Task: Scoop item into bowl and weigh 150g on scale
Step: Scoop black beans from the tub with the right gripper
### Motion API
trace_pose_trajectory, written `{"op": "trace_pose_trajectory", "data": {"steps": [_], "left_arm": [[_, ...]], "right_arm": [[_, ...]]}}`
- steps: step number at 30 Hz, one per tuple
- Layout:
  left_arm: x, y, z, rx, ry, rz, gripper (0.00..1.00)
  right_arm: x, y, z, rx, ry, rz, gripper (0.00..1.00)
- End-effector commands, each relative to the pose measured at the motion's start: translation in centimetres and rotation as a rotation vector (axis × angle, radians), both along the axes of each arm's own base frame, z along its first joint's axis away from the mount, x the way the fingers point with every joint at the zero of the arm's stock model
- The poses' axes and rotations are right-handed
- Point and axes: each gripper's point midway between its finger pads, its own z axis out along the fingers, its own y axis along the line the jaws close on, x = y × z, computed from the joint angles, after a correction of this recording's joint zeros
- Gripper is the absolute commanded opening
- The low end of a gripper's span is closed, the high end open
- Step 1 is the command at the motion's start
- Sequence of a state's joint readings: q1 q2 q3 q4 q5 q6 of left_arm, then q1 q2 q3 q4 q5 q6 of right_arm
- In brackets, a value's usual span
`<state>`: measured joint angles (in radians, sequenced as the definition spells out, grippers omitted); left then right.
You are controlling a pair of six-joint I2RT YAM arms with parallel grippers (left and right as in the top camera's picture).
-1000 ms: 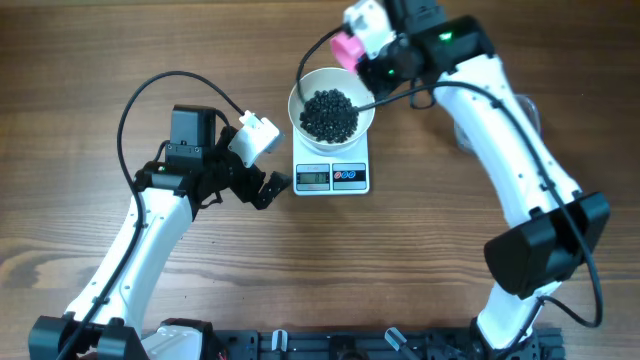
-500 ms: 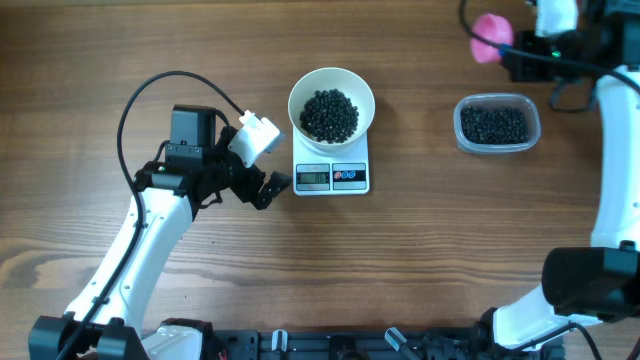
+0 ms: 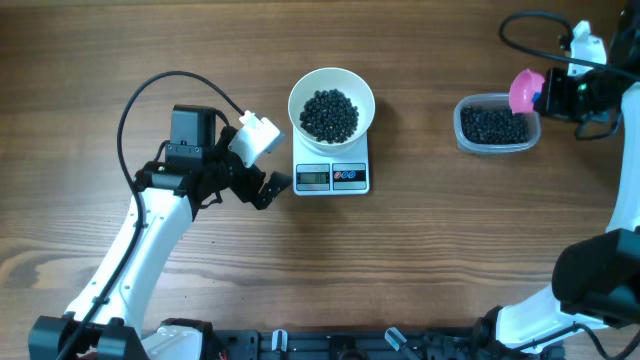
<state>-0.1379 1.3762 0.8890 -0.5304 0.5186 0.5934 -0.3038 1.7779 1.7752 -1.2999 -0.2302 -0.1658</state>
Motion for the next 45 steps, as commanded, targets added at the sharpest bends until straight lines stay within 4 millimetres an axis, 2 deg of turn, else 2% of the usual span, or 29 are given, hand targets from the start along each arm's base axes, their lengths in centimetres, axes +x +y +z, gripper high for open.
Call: {"op": "trace_pose_trajectory", "data": {"steps": [1, 10, 13, 20, 24, 35, 41, 45], "left_arm": [[-0.1, 0.0, -0.1, -0.007, 0.002, -0.006, 1.00], [-0.1, 0.0, -0.1, -0.007, 0.002, -0.006, 1.00], [-0.1, 0.0, -0.1, -0.007, 0.002, -0.006, 1.00], [-0.2, 0.0, -0.1, -0.008, 0.002, -0.006, 1.00], [-0.1, 0.0, -0.1, -0.007, 0.002, -0.006, 1.00], [-0.1, 0.0, -0.1, -0.008, 0.002, -0.006, 1.00], [-0.1, 0.0, -0.1, -0.008, 0.002, -0.006, 1.00], [-0.1, 0.0, -0.1, -0.007, 0.002, -0.006, 1.00]], "right_arm": [[-0.2, -0.4, -2.5, -0.020, 0.055, 0.010, 0.04], [0.4, -0.7, -7.1, -0.016, 0.151, 0.013, 0.04], [0.8, 0.4, -8.4, -0.002, 0.179, 0.043, 0.04], [1.5, 4.5, -11.0, 0.025, 0.235, 0.146, 0.04], [1.4, 6.0, -10.8, 0.107, 0.233, 0.160, 0.04], [-1.4, 6.6, -10.6, 0.147, 0.338, 0.185, 0.04], [-1.8, 4.9, -10.3, 0.201, 0.334, 0.135, 0.04], [-1.5, 2.8, -9.6, 0.301, 0.269, 0.079, 0.04]]}}
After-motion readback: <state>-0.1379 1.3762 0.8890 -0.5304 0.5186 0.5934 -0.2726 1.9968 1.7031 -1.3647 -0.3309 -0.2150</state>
